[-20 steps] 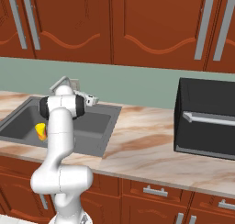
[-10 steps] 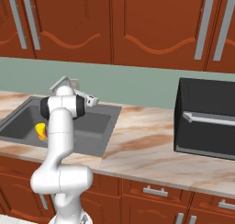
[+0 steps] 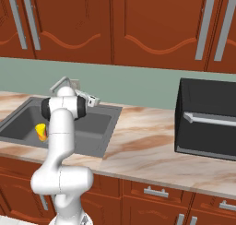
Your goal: Pick the cup and bowl and place them in the sink. Then turn on the water.
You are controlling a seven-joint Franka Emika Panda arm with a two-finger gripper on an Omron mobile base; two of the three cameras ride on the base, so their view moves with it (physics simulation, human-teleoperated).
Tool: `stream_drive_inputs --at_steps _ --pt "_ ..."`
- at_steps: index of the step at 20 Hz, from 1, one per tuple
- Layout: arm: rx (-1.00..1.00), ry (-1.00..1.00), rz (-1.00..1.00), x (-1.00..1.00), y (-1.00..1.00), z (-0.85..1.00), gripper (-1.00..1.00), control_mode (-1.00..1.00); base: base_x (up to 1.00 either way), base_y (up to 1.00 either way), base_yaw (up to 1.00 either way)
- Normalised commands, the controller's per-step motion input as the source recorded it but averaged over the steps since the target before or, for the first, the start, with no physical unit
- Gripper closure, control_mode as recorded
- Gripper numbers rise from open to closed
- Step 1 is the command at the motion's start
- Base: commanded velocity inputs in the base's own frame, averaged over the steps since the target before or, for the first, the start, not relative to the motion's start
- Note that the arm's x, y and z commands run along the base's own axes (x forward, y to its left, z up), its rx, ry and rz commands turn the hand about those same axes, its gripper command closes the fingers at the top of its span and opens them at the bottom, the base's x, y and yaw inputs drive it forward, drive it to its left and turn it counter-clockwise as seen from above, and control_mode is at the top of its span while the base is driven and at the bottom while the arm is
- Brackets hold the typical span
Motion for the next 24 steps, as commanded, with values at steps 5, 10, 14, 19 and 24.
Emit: stream_drive_inputs --at_steps 5,10,14,19,24 --pt "0.00 0.00 0.05 0.13 -0.66 0.00 -1.00 -1.00 0.00 0.00 0.00" --pt "0.00 0.00 0.10 0.08 -0.65 0.00 -1.00 -1.00 0.00 0.00 0.00" --pt "0.00 0.00 0.14 0.04 -0.69 0.00 -1.00 -1.00 0.00 0.00 0.00" --pt "0.00 0.00 0.13 0.07 -0.76 0.00 -1.00 -1.00 0.00 0.00 0.00" --pt "0.03 0.00 0.12 0.13 -0.83 0.00 -1.00 -1.00 0.00 0.00 0.00"
